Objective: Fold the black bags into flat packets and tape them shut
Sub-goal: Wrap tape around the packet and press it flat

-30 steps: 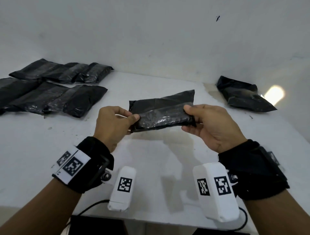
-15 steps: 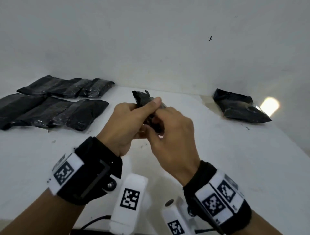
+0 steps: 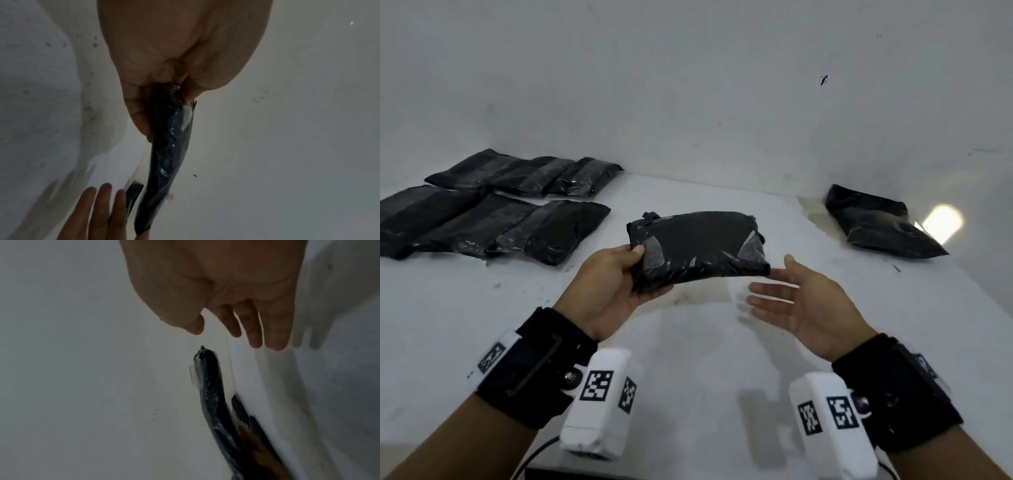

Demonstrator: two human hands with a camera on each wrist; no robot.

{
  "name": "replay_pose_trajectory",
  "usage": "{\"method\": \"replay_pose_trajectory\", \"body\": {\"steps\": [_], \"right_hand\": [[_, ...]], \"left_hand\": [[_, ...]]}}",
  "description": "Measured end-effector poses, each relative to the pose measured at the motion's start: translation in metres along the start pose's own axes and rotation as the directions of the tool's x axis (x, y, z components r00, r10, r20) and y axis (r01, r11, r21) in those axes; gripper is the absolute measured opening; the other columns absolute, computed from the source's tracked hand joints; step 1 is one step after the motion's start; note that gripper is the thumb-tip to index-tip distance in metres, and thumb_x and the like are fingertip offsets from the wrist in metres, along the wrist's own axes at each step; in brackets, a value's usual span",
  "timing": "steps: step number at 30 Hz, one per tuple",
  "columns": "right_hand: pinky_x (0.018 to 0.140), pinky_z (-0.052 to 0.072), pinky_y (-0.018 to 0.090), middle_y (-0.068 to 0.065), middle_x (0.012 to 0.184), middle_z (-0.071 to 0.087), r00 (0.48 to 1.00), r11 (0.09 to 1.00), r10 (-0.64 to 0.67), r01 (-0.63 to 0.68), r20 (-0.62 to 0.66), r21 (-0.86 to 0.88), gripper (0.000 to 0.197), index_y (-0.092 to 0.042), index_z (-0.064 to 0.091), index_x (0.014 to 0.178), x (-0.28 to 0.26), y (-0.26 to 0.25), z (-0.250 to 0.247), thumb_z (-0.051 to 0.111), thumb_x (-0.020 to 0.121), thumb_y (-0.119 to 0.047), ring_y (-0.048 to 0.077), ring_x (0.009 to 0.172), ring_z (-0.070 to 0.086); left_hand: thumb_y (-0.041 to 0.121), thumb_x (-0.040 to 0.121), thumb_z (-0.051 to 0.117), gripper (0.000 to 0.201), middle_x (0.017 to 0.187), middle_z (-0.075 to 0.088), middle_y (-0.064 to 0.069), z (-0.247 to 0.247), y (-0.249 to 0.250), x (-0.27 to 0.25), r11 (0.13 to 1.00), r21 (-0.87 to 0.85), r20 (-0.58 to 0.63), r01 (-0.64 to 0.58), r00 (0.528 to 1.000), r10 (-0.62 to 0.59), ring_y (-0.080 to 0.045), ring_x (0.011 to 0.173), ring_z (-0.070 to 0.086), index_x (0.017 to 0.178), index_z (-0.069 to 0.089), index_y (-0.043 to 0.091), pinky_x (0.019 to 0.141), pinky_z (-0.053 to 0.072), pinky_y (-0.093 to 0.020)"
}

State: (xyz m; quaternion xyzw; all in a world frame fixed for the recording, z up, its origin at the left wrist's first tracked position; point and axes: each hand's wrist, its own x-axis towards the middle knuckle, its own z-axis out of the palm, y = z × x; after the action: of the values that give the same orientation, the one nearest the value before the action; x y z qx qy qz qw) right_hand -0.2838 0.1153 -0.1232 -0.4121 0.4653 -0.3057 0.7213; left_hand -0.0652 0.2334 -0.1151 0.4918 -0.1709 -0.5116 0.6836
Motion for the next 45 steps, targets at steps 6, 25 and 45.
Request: {"method": "replay_pose_trajectory", "body": {"steps": [6,25,45], "right_hand": [[0.077,0.061,0.045,0.021,0.111,0.070,0.975,0.984,-0.141,0.118,0.173,0.135,0.032,0.000,0.066,0.116,-0.001,-0.003,0.021,0.048,0.102,-0.022,0.033,0.092,0.071],[0.077,0.060,0.054,0.027,0.091,0.072,0.896,0.900,-0.430,0.414,-0.115,-0.138,0.036,0.012,0.067,0.093,0.006,0.032,0.043,0.084,0.076,-0.015,0.039,0.082,0.073],[0.065,0.056,0.032,0.012,0.105,0.074,0.923,0.939,-0.341,0.344,0.177,0.014,0.030,-0.003,0.066,0.116,0.005,0.034,0.037,0.069,0.086,-0.002,0.025,0.089,0.072]], "left_hand": [[0.010,0.103,0.032,0.033,0.101,0.075,-0.010,-0.008,-0.006,-0.002,0.999,0.049,0.066,0.022,0.998,-0.025,-0.020,0.084,0.074,0.113,0.063,0.005,0.065,0.061,-0.032],[0.006,0.103,0.037,0.030,0.111,0.071,-0.019,-0.012,-0.022,-0.006,0.980,0.168,0.153,-0.106,0.985,0.080,-0.023,0.089,0.071,0.118,0.063,0.000,0.075,0.061,-0.036],[0.012,0.096,0.059,0.021,0.102,0.074,-0.016,-0.003,-0.026,-0.002,0.958,0.208,0.081,-0.200,0.979,0.187,-0.024,0.082,0.073,0.111,0.066,0.001,0.059,0.057,-0.032]]}}
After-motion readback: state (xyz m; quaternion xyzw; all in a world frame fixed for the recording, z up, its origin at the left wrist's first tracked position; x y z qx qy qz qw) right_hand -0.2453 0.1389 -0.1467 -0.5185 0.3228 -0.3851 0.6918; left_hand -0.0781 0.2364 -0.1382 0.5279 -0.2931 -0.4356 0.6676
